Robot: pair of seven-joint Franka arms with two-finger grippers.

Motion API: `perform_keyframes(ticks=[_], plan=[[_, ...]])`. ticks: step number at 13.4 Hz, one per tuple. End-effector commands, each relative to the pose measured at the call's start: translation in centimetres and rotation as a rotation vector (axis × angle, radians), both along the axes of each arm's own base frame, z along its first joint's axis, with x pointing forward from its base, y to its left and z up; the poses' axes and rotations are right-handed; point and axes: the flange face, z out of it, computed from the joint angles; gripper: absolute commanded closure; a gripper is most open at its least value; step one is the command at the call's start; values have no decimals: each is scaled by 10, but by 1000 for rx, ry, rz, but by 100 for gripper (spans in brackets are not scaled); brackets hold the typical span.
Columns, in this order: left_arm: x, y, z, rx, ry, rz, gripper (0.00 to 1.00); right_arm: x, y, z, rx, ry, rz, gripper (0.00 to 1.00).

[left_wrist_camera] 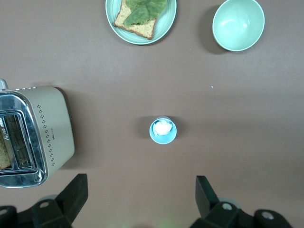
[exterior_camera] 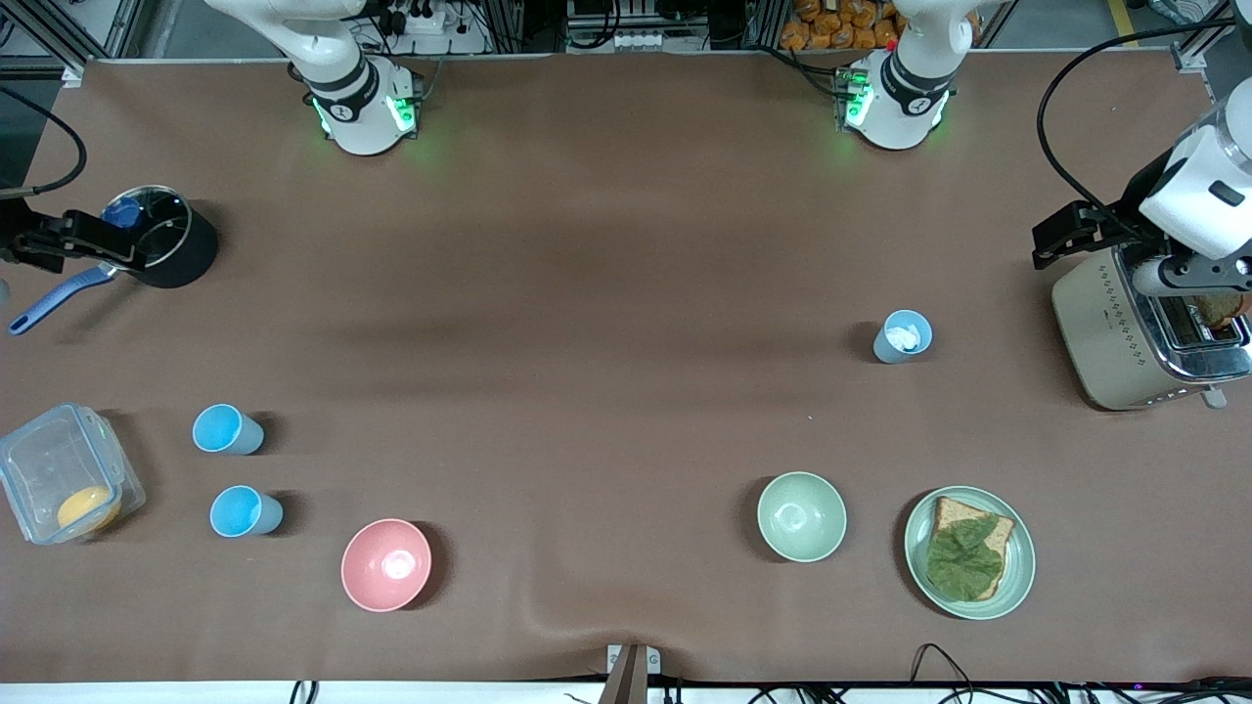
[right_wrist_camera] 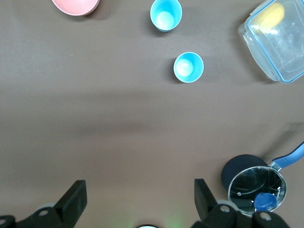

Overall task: Stack blue cups with both arms
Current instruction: 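Reach the left gripper down to the blue cup beside the toaster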

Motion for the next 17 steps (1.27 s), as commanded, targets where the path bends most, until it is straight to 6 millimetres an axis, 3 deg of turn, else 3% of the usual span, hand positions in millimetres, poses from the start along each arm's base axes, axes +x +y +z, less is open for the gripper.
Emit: perform_keyframes(ticks=[1,3,5,8,13,15,17], plan=[[-1,4,8,7,0,-15,0,3,-2,5,10,-6,-15,0],[-4,-9,9,14,-5,-26,0,4,-1,3,12,-1,-14,0],[-2,-1,7,14,0,-15,0,5,-1,3,11,-1,-14,0],[3,2,-17,13,14,-15,0,6,2,0,12,5,-7,0],[9,0,-142,10,9,-27,0,8,4,-4,13,14,-4,0],[-1,0,-196,7,8,-33,0,8,5,-4,13,14,-3,0],[-13,16,-241,4,9,-10,0,8,5,-4,13,12,-3,0]])
